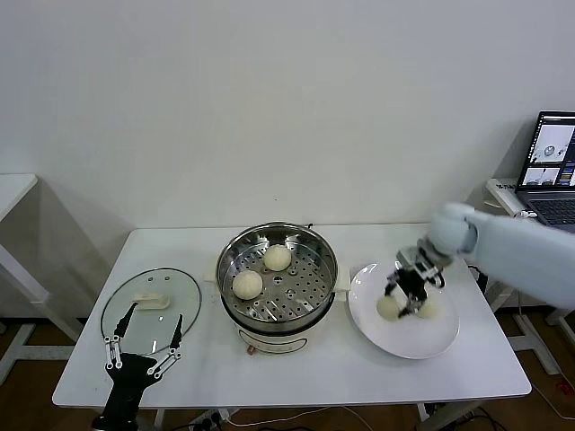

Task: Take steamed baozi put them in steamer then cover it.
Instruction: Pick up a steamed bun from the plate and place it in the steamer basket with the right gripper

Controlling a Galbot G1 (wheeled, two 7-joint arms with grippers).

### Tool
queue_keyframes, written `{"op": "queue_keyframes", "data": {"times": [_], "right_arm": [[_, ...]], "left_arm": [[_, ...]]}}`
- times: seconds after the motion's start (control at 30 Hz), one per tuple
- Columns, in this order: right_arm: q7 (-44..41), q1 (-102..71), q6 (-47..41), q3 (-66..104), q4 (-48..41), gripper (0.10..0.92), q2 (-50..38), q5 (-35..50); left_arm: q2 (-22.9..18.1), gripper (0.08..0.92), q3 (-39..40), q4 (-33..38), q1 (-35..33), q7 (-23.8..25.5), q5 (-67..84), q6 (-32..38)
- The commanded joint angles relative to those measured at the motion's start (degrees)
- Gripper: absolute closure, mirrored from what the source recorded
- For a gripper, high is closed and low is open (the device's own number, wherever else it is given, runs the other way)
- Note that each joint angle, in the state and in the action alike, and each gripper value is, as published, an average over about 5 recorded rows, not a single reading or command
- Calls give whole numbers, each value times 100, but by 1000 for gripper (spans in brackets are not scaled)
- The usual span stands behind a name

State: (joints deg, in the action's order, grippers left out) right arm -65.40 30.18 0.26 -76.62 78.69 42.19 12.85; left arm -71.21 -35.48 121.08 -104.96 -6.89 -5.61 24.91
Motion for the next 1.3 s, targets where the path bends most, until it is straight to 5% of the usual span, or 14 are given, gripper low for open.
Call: {"op": "queue_keyframes", "data": {"times": [0.03,0.5,1.3], "right_arm": [[-185,2091,1391,-355,296,391,1088,245],[173,1351,3229,-45,975,396,2574,-1307],[118,75,3857,72,547,406,3054,-2617]], "left_arm": [[12,177,9,11,-12,-25,-2,4],[-1,177,-8,118,-71,-23,-4,20],[-95,177,-119,175,-61,-44,37,84]]}}
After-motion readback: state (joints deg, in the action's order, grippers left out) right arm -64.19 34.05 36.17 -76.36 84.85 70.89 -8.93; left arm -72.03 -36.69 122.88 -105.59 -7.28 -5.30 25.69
